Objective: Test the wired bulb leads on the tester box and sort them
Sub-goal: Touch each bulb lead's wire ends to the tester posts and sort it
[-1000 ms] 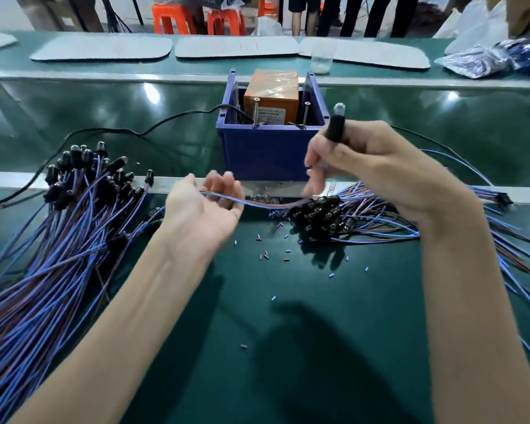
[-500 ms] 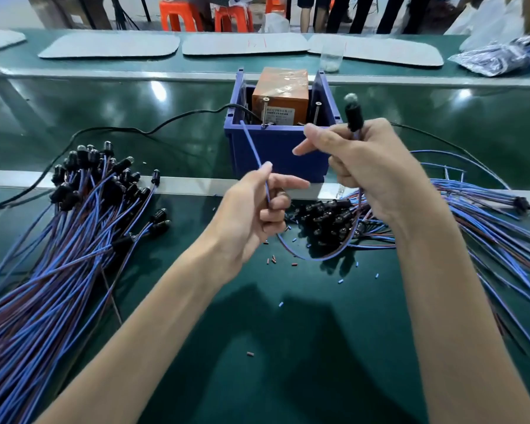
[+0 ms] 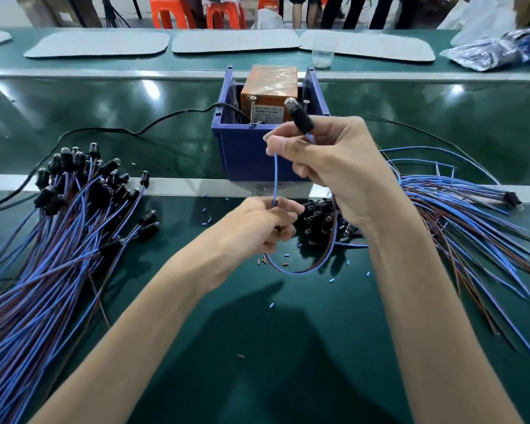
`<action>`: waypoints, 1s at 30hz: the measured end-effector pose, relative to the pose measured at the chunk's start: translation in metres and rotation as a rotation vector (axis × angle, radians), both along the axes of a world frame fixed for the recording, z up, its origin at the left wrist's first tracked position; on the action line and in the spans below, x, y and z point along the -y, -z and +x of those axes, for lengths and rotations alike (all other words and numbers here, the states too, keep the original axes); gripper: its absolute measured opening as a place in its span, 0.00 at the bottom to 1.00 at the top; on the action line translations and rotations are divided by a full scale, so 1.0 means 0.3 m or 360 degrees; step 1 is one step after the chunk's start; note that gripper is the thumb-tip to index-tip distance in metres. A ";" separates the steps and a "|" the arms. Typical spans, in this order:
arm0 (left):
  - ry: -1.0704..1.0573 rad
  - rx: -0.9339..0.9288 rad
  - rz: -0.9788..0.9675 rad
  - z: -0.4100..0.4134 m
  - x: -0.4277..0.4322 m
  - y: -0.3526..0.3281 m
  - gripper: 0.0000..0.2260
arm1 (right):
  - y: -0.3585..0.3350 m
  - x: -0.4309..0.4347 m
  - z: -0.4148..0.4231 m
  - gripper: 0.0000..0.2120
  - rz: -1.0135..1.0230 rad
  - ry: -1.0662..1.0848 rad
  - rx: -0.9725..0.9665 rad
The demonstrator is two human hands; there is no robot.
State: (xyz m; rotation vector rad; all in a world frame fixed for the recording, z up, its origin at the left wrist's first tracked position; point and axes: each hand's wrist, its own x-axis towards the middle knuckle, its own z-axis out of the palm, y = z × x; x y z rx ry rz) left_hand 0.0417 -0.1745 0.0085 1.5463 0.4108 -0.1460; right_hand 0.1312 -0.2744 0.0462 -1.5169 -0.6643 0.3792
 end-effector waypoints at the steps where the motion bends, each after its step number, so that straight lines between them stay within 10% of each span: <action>1: 0.0007 -0.0017 0.0023 0.001 0.003 -0.001 0.08 | 0.000 -0.004 -0.003 0.01 0.0008 0.0005 0.0017; 12: -0.0155 0.0350 0.0001 -0.013 -0.014 -0.039 0.11 | -0.021 0.061 0.032 0.05 -0.0066 0.0022 0.0054; 30: 0.0122 0.0142 0.0315 0.077 -0.010 -0.012 0.09 | 0.020 0.030 0.035 0.06 -0.0596 -0.0046 0.0381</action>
